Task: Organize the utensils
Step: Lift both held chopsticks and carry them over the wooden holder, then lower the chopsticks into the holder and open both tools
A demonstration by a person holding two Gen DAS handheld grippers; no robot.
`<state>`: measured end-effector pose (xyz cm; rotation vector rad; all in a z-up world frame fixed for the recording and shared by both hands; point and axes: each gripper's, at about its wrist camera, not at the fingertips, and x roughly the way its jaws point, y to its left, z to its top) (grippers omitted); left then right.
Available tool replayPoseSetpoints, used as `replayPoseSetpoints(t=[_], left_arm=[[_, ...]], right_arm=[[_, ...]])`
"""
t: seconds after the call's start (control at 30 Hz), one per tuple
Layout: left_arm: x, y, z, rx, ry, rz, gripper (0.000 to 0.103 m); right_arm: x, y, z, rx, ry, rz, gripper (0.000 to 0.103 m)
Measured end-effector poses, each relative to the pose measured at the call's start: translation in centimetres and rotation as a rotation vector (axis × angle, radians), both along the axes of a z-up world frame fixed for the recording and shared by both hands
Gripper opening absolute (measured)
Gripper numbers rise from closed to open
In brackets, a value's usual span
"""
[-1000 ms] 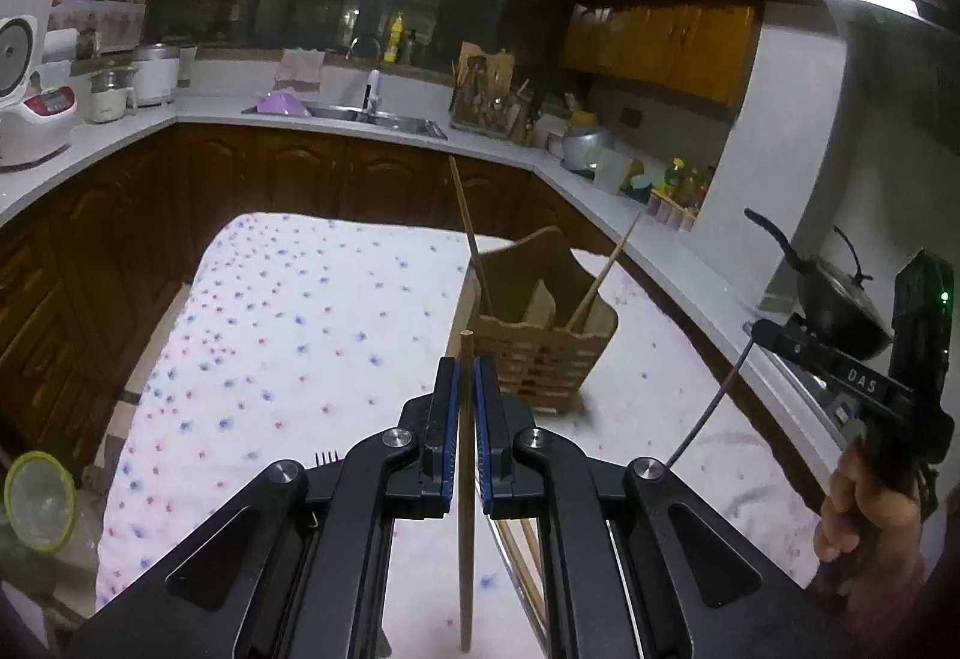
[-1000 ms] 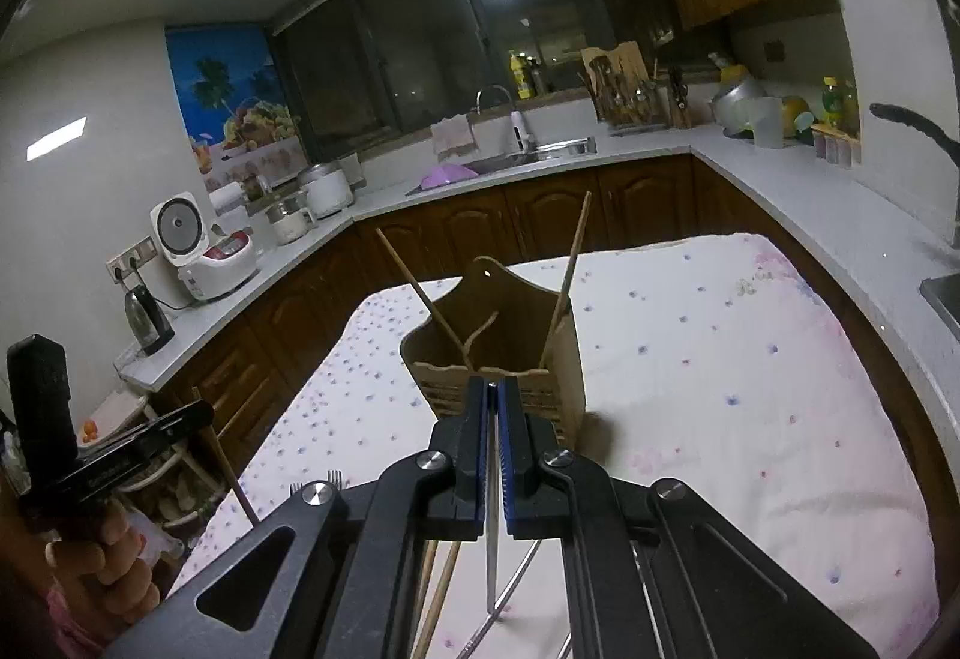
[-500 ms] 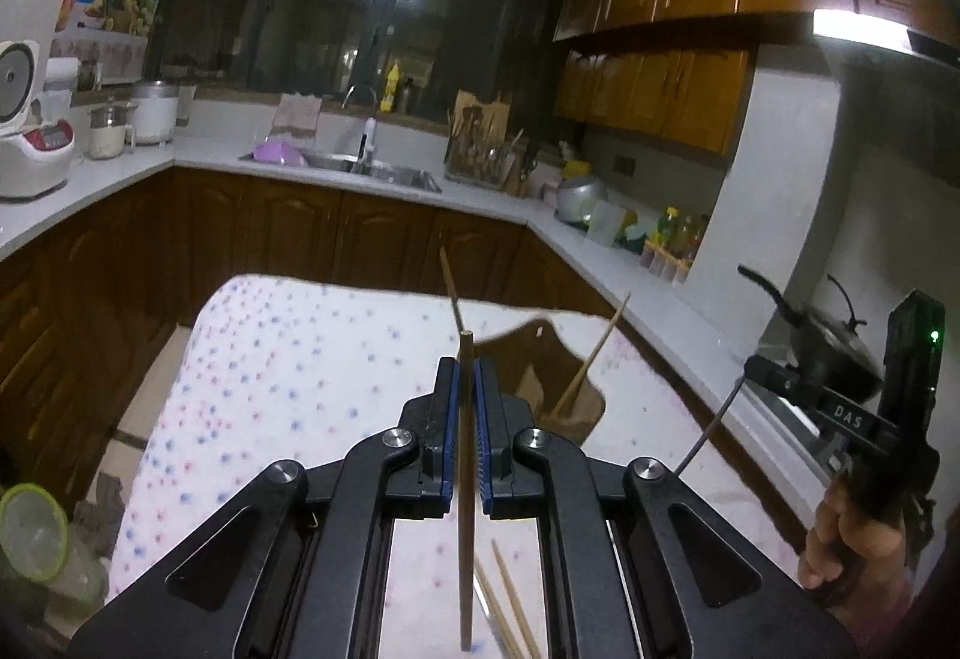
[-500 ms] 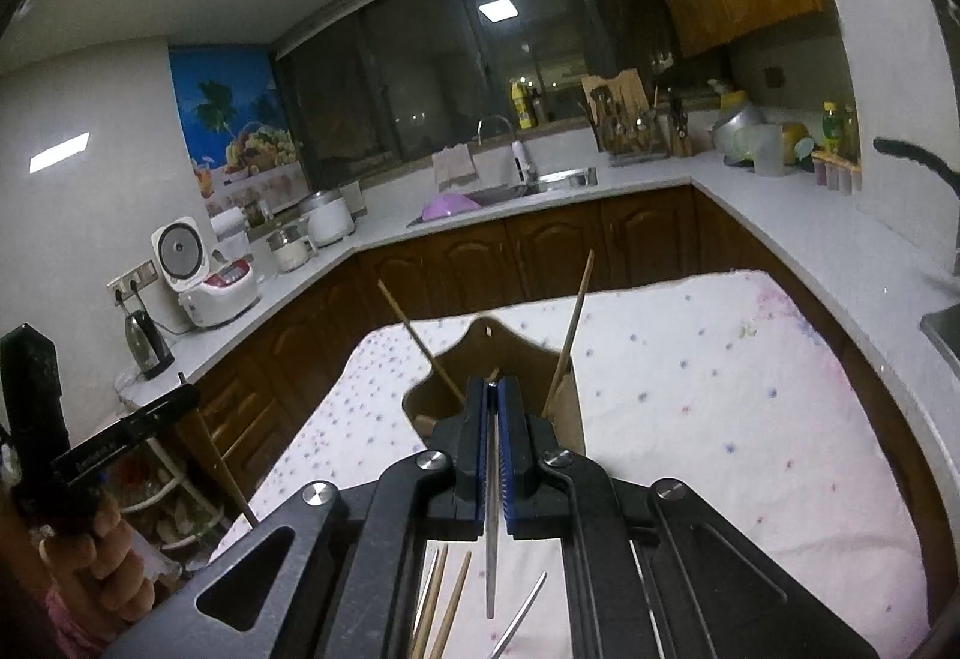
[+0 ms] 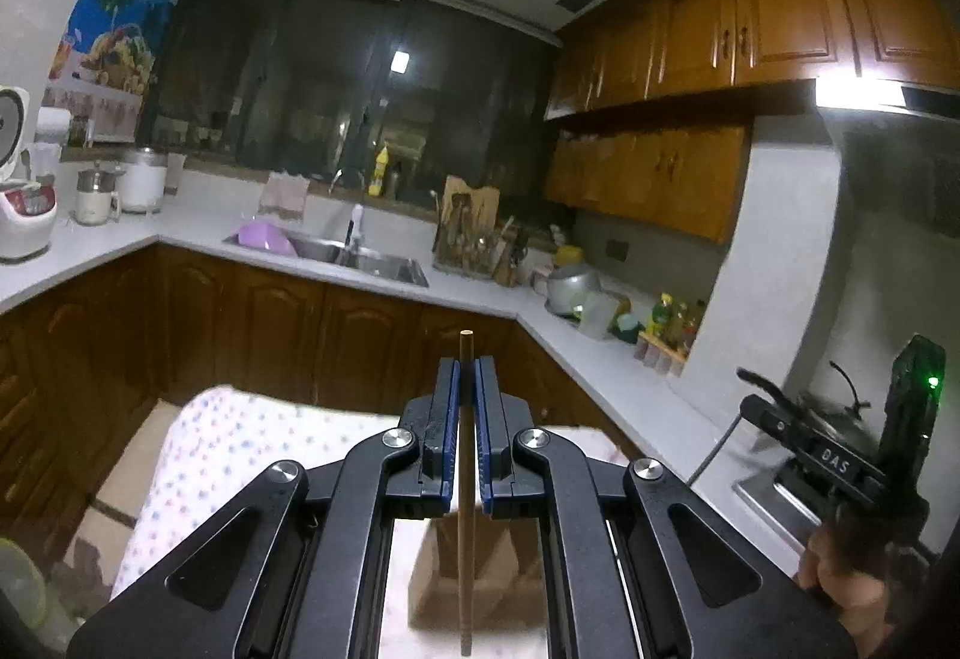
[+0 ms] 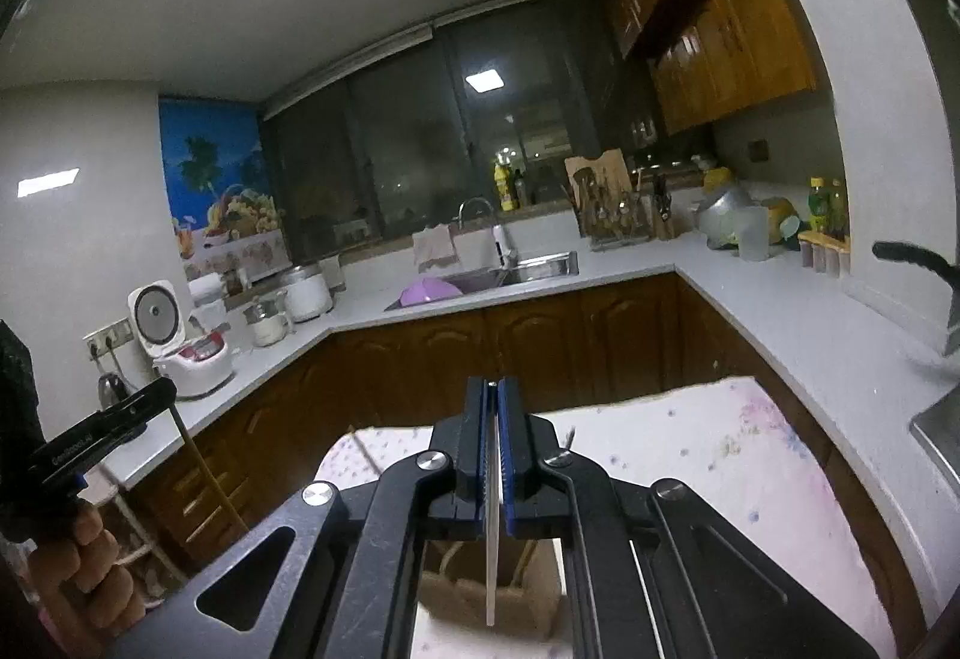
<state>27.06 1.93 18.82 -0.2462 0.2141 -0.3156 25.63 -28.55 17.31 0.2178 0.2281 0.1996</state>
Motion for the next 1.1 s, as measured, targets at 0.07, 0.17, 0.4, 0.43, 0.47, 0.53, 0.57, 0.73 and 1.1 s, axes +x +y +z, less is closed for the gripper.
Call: replayPoseSetpoints(t=[0.07, 0.17, 0.4, 0.43, 0.47, 0.53, 0.57, 0.73, 1.1], left_arm=[[1.2, -0.4, 0.2, -0.008, -0.007, 0.003, 0.004], [3.1, -1.3, 0.1, -0.016, -0.018, 0.017, 0.004], [6.3, -3.4, -2.7, -0.006, -0.038, 0.055, 0.004], [6.7, -3.7, -3.2, -0.008, -0.032, 0.057, 0.004], [7.1, -3.9, -3.8, -0.007, -0.022, 0.064, 0.004], [7.7, -4.1, -5.1, -0.007, -0.006, 0.074, 0.004], [8.1, -4.3, -5.9, -0.006, 0.008, 0.078, 0.004], [9.0, -4.3, -8.8, 0.008, 0.069, 0.084, 0.004], [10.4, -4.6, -11.8, 0.039, 0.157, 0.062, 0.006]], right_arm=[[0.8, 0.1, 0.3, -0.007, -0.007, -0.012, 0.003], [2.5, 0.0, 0.2, -0.01, -0.004, -0.027, 0.003], [5.6, -0.3, -2.1, -0.002, 0.049, -0.035, 0.003], [6.0, -0.3, -2.7, -0.001, 0.067, -0.031, 0.003], [6.4, -0.3, -3.3, -0.005, 0.089, -0.022, 0.004], [7.0, -0.2, -4.5, -0.007, 0.114, -0.021, 0.004], [7.2, -0.1, -5.3, -0.01, 0.126, -0.022, 0.004], [7.9, -0.5, -7.4, 0.012, 0.165, -0.024, 0.004], [8.5, -0.8, -9.1, 0.034, 0.217, -0.029, 0.004]])
